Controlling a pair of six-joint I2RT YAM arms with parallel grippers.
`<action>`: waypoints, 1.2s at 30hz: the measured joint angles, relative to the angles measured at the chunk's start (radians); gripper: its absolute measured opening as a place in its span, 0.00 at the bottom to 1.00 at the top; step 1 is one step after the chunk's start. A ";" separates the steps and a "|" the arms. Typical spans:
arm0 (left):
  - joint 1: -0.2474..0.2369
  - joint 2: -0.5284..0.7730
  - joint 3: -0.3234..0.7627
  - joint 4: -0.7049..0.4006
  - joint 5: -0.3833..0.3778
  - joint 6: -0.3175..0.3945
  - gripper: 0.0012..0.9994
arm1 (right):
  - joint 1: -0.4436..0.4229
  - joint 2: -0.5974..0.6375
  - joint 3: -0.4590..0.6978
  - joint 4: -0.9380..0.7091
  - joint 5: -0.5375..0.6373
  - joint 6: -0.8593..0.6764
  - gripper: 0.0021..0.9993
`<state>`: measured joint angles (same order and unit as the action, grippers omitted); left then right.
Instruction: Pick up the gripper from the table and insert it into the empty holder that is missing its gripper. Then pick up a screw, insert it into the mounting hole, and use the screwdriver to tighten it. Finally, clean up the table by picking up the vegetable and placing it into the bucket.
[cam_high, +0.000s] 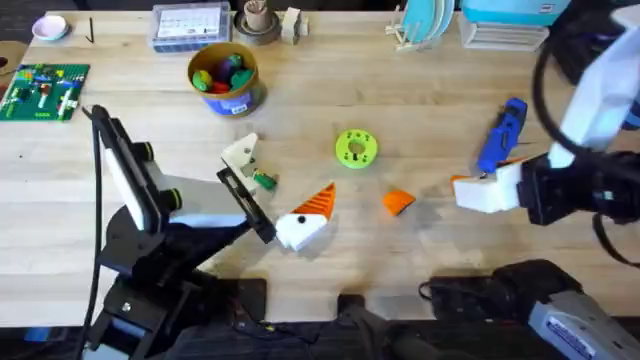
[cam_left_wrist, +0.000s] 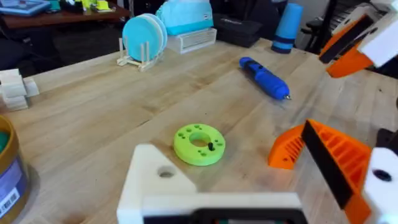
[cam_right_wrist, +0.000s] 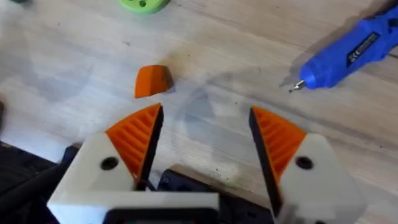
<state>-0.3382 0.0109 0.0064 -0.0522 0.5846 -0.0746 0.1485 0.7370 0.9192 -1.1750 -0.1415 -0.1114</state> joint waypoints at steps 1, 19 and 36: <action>0.000 0.000 0.000 0.000 0.000 0.000 0.99 | 0.027 0.008 0.000 0.001 0.003 -0.001 0.87; 0.000 0.000 0.000 0.000 0.001 0.000 0.99 | 0.310 0.350 0.000 0.096 0.006 0.024 0.87; 0.000 0.000 0.000 0.000 0.003 0.000 0.99 | 0.403 0.581 -0.022 0.201 0.006 0.038 0.87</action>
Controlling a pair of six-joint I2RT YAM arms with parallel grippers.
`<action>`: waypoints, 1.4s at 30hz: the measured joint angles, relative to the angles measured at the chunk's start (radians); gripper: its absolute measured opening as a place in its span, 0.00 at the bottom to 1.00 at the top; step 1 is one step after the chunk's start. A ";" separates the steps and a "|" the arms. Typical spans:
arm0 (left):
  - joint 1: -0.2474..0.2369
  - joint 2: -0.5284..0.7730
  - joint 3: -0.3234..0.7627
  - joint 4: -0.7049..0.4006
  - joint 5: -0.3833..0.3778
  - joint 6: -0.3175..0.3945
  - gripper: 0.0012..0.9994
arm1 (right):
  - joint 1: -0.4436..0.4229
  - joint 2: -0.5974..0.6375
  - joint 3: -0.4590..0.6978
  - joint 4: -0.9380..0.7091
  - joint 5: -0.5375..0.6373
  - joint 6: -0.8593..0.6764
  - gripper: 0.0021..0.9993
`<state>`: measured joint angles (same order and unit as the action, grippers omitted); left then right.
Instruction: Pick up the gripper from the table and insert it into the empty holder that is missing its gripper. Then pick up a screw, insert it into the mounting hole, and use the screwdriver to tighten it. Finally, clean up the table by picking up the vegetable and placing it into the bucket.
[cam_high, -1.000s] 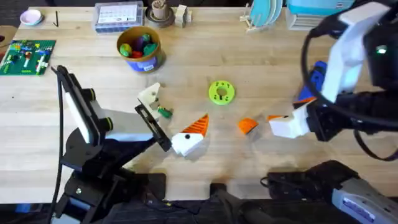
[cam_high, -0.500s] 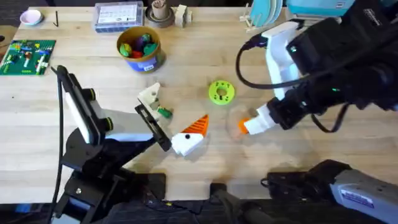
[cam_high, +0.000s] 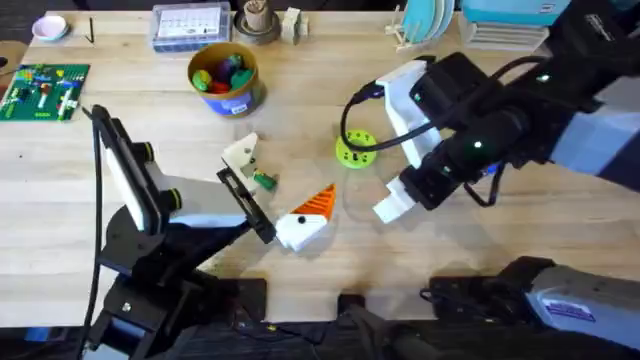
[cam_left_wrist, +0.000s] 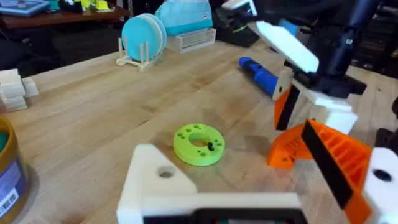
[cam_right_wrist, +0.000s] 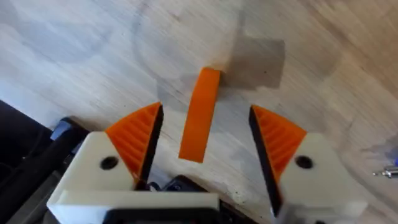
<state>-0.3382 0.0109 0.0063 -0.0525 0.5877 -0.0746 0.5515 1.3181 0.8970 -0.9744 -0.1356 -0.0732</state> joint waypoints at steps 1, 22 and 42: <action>0.000 0.000 0.000 0.000 0.000 0.000 0.99 | 0.006 0.007 -0.004 0.008 0.000 0.001 0.87; 0.000 0.000 0.000 0.000 0.000 0.000 0.99 | 0.015 0.030 -0.010 0.031 0.005 0.006 0.19; 0.000 0.000 0.000 0.000 0.000 0.000 0.99 | 0.015 -0.090 0.296 -0.112 0.031 -0.036 0.01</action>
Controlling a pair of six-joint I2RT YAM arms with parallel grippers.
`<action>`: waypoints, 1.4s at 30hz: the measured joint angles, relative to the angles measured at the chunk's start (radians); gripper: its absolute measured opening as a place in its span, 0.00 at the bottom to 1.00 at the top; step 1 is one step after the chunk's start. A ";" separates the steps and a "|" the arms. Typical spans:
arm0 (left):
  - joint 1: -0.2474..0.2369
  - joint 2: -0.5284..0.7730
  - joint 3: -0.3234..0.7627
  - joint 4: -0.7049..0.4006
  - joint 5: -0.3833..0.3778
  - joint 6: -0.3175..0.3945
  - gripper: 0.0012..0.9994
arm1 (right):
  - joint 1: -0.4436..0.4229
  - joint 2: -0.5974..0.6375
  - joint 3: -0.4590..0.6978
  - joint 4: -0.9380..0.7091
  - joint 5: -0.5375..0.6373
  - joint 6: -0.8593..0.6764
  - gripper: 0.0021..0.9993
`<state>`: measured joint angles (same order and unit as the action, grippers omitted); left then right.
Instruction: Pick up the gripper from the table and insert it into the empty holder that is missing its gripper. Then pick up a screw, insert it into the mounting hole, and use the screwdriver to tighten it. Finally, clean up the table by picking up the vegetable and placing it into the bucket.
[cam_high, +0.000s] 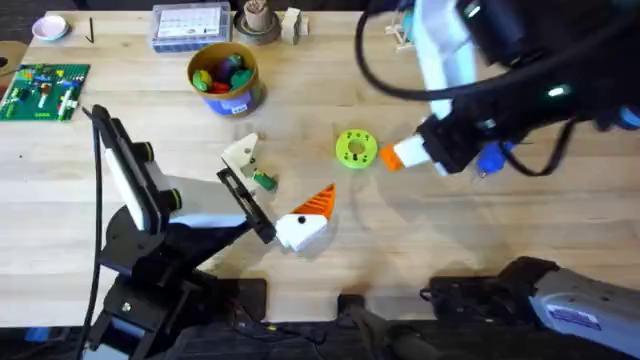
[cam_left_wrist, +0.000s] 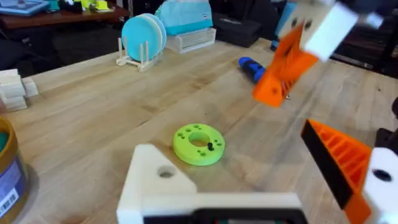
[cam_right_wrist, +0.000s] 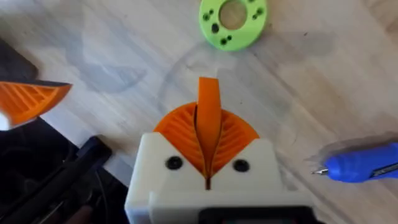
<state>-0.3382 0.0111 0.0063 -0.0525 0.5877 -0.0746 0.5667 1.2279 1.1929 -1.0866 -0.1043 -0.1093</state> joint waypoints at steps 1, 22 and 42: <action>0.000 0.000 0.000 0.000 0.000 0.000 0.99 | 0.000 -0.020 0.025 0.001 0.011 -0.001 0.01; 0.000 0.000 0.000 0.000 0.000 0.000 0.99 | -0.073 -0.364 0.114 0.111 0.047 0.036 0.01; 0.000 0.000 0.000 0.000 0.044 0.000 0.99 | -0.125 -0.144 -0.294 0.767 -0.705 0.372 0.01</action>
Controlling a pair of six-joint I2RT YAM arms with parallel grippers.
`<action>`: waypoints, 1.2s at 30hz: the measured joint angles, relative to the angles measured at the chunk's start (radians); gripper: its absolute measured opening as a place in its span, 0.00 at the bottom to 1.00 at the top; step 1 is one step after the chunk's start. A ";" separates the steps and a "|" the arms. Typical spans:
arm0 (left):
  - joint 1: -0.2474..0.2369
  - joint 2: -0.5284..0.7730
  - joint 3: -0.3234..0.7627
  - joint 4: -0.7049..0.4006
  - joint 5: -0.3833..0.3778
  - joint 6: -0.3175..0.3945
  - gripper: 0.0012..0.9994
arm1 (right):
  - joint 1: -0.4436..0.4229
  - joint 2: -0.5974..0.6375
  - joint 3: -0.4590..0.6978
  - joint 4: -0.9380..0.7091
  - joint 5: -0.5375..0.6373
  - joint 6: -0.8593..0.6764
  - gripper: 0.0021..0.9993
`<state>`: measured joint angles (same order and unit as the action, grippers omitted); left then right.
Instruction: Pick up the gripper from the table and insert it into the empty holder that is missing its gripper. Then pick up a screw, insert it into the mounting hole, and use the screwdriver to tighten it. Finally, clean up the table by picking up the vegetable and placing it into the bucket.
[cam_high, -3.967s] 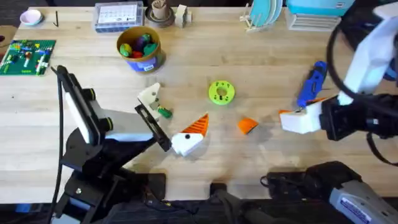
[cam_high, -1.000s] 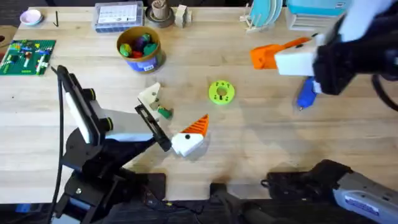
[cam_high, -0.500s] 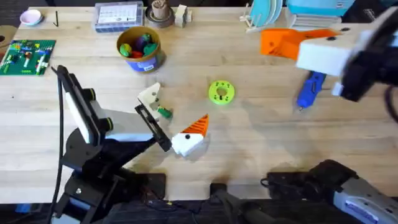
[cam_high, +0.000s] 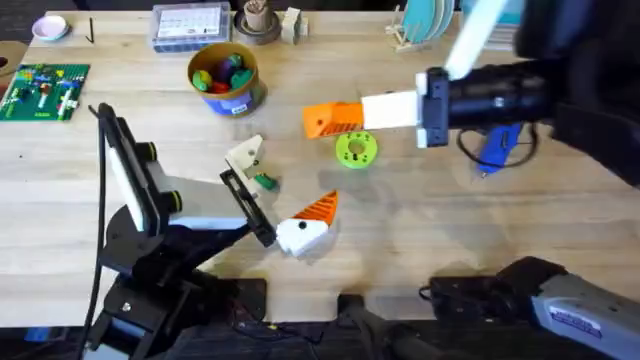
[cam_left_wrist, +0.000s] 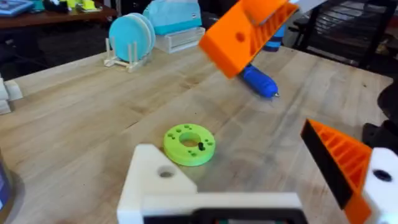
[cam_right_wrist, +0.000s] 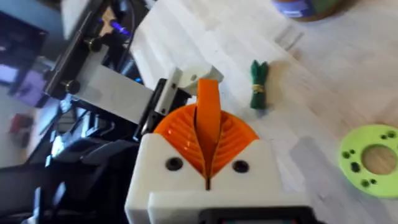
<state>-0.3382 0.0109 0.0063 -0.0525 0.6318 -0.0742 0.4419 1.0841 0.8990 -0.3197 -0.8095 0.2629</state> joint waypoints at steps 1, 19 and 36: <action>0.000 0.000 0.000 0.000 0.005 0.000 0.99 | 0.000 0.043 0.000 0.032 -0.053 0.018 0.01; 0.000 0.000 0.000 -0.002 0.081 0.034 0.99 | 0.000 0.492 0.000 0.183 -0.591 0.252 0.01; 0.000 0.000 0.000 -0.005 0.138 0.060 0.99 | 0.046 0.529 0.000 0.242 -0.549 0.263 0.01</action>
<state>-0.3382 0.0109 0.0063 -0.0570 0.7699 -0.0147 0.4881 1.6134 0.8989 -0.0777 -1.3589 0.5262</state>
